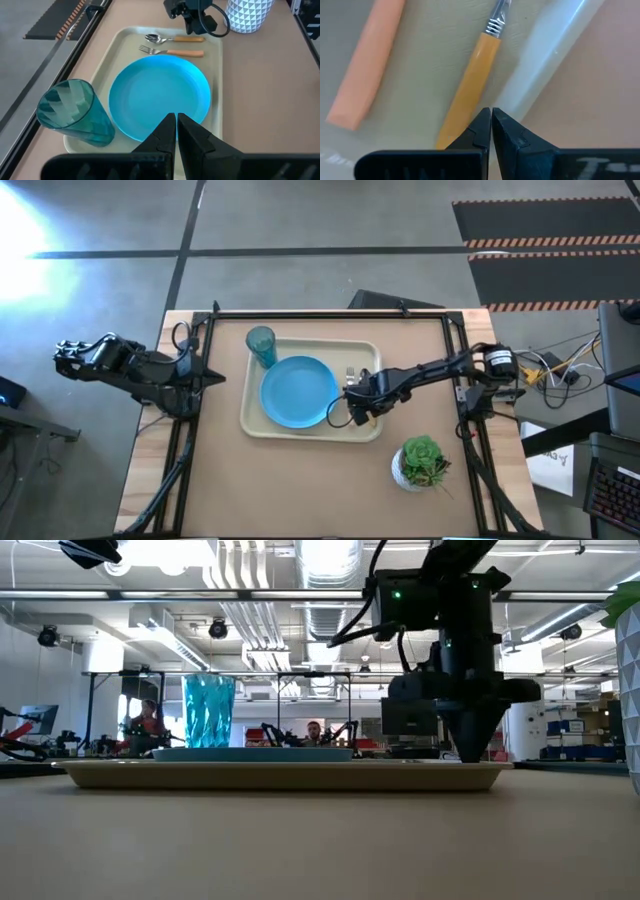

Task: Pick and place plate/cup/fork/spoon on tray
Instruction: Move the white serving tray to the center of the table

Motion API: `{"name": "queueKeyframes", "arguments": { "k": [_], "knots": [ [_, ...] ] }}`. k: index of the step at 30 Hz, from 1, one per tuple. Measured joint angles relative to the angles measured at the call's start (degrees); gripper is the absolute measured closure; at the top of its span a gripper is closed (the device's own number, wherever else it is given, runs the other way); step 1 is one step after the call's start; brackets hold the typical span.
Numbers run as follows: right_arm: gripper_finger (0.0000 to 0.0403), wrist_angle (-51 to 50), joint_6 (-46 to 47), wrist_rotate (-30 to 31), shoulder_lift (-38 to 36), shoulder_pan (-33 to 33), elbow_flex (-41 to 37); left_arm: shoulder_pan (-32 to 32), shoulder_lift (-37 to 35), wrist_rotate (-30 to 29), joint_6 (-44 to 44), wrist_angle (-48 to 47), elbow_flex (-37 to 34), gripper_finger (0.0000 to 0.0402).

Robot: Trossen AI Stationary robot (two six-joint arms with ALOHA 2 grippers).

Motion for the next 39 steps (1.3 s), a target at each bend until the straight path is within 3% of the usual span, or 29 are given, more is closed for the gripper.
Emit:
{"name": "queueKeyframes", "arguments": {
  "k": [19, 30, 39],
  "knots": [
    [0.0394, -0.83, 0.57, -1.50, -2.61, 1.05, -5.09, 0.01, 0.64, -0.01, 0.04, 1.54, 0.00, 0.0402],
    [0.0394, 6.58, 2.52, 2.07, -2.60, 1.04, -5.51, 0.00, 0.66, -0.01, 0.07, 1.54, 0.00, 0.0402],
    [0.0394, 6.86, 2.20, 2.99, -2.60, 1.04, -5.56, -0.01, 0.66, -0.01, 0.07, 1.54, 0.00, 0.0402]
  ]
}}
